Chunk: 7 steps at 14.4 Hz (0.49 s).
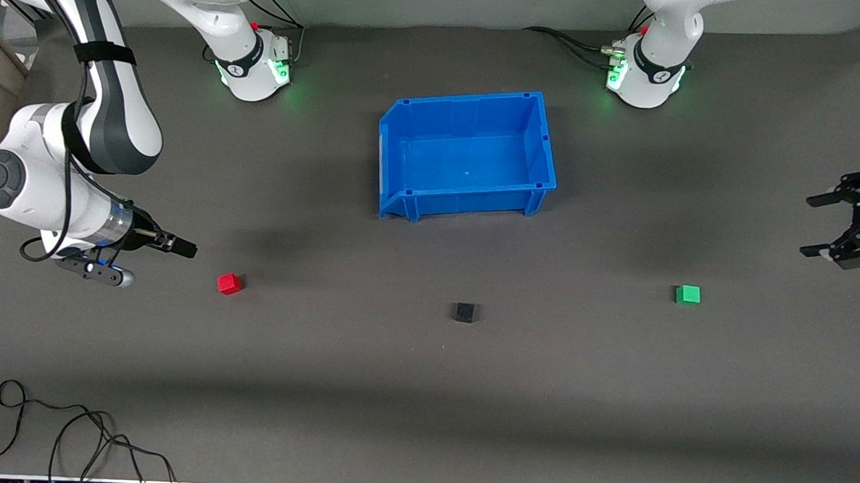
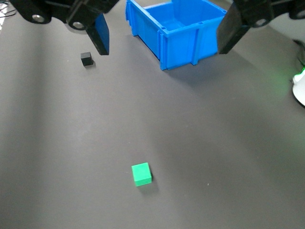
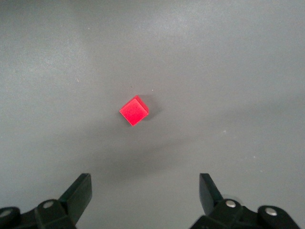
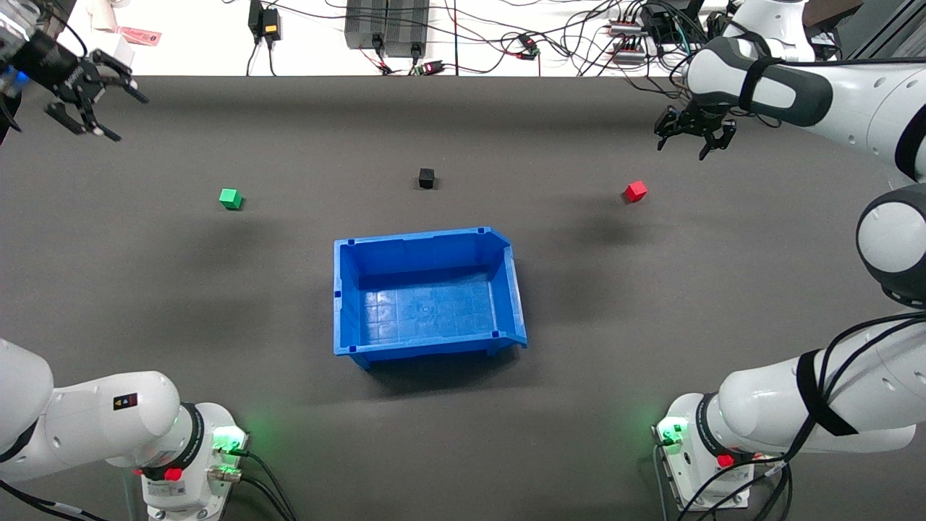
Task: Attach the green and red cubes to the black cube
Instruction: 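Move the right gripper toward the red cube while the left gripper reaches the green cube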
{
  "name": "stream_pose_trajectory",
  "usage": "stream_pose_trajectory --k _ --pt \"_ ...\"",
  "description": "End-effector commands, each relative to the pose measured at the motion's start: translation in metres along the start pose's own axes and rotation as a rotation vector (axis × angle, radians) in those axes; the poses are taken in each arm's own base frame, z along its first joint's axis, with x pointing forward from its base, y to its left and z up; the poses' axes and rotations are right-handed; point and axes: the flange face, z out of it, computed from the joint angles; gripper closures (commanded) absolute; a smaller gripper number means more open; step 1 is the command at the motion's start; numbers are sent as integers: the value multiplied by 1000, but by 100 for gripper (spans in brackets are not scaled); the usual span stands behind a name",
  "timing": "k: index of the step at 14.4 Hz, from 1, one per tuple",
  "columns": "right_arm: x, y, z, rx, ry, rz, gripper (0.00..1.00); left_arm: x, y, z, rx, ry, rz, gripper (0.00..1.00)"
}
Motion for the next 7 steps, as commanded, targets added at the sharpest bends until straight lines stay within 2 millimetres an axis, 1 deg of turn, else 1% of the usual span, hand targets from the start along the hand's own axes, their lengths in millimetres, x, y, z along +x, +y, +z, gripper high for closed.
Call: stream_pose_trajectory --k 1,2,4,6,7 --pt "1 -1 -3 -3 17 7 0 30 -11 44 -35 -58 -109 0" --pt "1 -1 0 -11 14 -53 0 41 -14 61 -42 -60 -135 0" --pt "2 0 0 -9 14 -249 0 61 -12 92 -52 -92 -180 0" --pt "4 0 5 -9 21 -382 0 80 -9 119 -63 -111 -219 0" --pt "4 0 8 -8 16 -405 0 89 -7 134 -74 -106 -229 0"
